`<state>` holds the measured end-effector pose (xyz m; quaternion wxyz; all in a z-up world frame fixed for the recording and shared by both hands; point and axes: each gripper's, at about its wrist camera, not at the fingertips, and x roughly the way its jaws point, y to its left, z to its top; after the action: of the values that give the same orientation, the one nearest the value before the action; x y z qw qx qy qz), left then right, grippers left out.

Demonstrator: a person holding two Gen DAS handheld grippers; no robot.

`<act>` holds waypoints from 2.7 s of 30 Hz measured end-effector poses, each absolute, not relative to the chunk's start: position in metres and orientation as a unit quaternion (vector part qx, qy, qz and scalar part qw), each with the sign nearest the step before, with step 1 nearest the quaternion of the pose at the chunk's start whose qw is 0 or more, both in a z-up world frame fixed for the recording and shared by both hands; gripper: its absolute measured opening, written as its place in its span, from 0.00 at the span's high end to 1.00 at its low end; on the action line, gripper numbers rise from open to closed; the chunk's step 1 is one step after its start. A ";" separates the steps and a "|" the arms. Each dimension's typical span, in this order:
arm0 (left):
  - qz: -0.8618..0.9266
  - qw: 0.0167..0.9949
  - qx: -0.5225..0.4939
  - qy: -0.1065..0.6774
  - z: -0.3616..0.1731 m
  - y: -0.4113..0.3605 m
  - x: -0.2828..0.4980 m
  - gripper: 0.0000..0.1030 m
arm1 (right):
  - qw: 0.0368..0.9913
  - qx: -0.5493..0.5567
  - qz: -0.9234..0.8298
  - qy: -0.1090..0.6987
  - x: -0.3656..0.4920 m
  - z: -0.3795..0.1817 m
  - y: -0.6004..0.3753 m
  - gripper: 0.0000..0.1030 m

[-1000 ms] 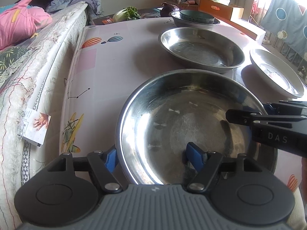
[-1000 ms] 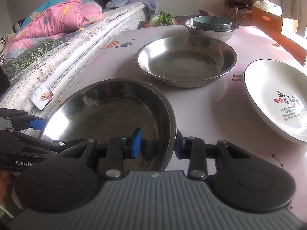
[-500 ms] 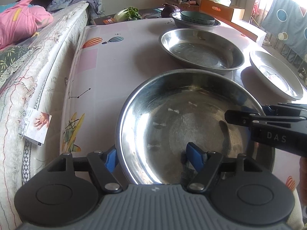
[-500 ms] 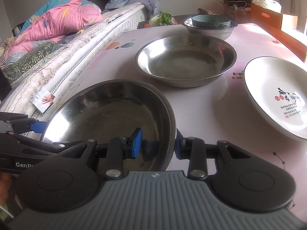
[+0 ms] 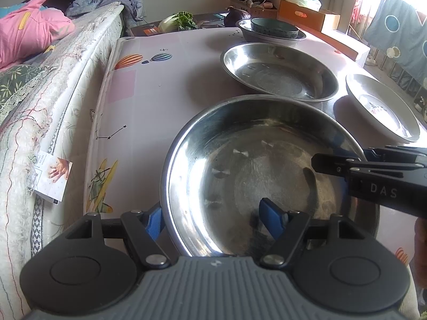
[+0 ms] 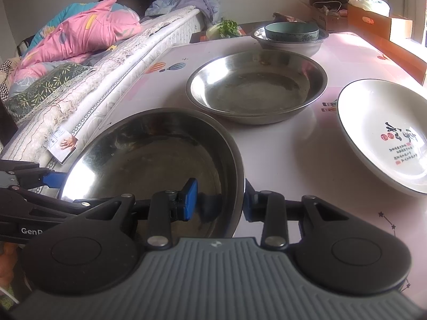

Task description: Organize plates and bowls

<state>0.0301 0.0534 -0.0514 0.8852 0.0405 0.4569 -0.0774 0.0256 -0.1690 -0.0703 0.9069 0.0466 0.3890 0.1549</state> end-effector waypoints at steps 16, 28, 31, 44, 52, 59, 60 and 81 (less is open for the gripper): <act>-0.076 0.886 0.039 0.455 -0.049 0.054 0.030 0.29 | 0.907 0.049 0.155 0.389 0.026 -0.069 -0.169 0.67; -0.075 0.890 0.040 0.449 -0.039 0.053 0.032 0.29 | 0.909 0.056 0.156 0.383 0.027 -0.061 -0.170 0.67; -0.075 0.891 0.041 0.445 -0.034 0.052 0.034 0.29 | 0.910 0.059 0.156 0.379 0.028 -0.058 -0.172 0.67; -0.076 0.897 0.045 0.433 -0.017 0.038 0.052 0.29 | 0.914 0.071 0.153 0.369 0.042 -0.043 -0.185 0.67; -0.084 0.902 0.048 0.421 -0.006 0.022 0.065 0.29 | 0.918 0.081 0.144 0.361 0.053 -0.032 -0.201 0.67; -0.096 0.904 0.050 0.414 0.001 0.007 0.079 0.29 | 0.922 0.092 0.130 0.352 0.064 -0.022 -0.221 0.67; -0.098 0.904 0.050 0.413 0.003 0.005 0.082 0.29 | 0.923 0.094 0.128 0.351 0.066 -0.021 -0.223 0.67; -0.103 0.893 0.029 0.436 -0.011 -0.017 0.182 0.29 | 0.917 0.111 0.111 0.368 0.160 -0.026 -0.259 0.65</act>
<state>0.1817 -0.0168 -0.0107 0.8934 0.0289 0.4365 -0.1027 0.1596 -0.2590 -0.0265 0.9165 0.1110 0.3680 0.1106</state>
